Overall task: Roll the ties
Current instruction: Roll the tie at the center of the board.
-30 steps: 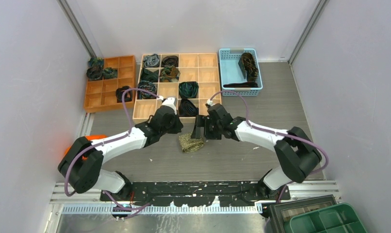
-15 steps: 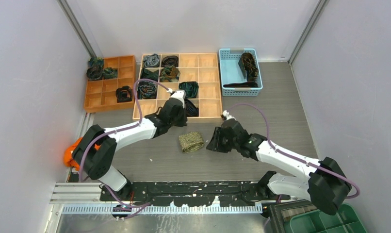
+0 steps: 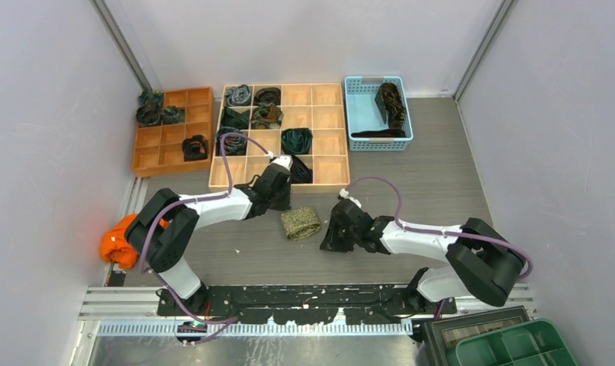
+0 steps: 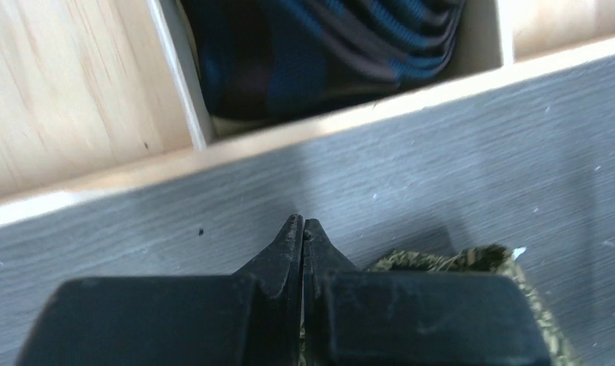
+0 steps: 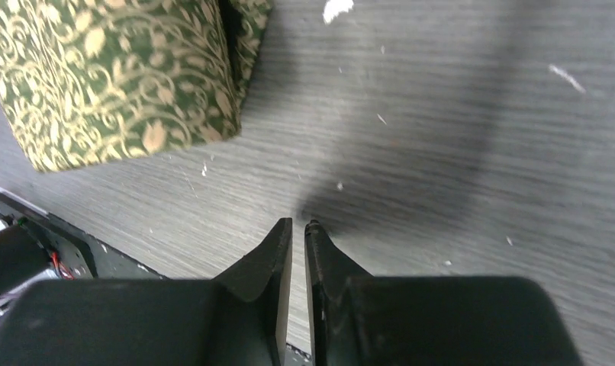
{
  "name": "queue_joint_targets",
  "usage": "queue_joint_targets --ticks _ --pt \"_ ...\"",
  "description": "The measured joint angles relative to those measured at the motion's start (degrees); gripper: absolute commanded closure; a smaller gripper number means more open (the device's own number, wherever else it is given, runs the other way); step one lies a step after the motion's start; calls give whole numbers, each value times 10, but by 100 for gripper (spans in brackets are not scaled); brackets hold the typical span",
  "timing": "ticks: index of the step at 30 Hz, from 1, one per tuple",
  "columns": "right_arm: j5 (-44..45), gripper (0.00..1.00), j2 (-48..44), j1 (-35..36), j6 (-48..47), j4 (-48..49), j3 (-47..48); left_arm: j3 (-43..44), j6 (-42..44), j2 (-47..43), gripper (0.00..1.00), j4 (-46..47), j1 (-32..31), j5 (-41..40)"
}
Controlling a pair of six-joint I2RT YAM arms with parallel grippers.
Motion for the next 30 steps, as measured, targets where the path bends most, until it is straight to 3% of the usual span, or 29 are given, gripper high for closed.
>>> queue_joint_targets --ticks 12,23,25,28,30 --pt "17 83 123 -13 -50 -2 123 -103 -51 -43 100 63 0 40" --pt "22 79 156 -39 -118 -37 203 -177 -90 -111 100 75 0 42" --pt "25 72 153 -40 -121 -42 203 -177 -96 -119 100 59 0 32" --pt "46 39 121 -40 -123 -60 188 -168 -96 -135 100 2 0 2" --pt "64 9 78 -40 -119 -77 176 -156 -93 -148 100 -40 0 -19"
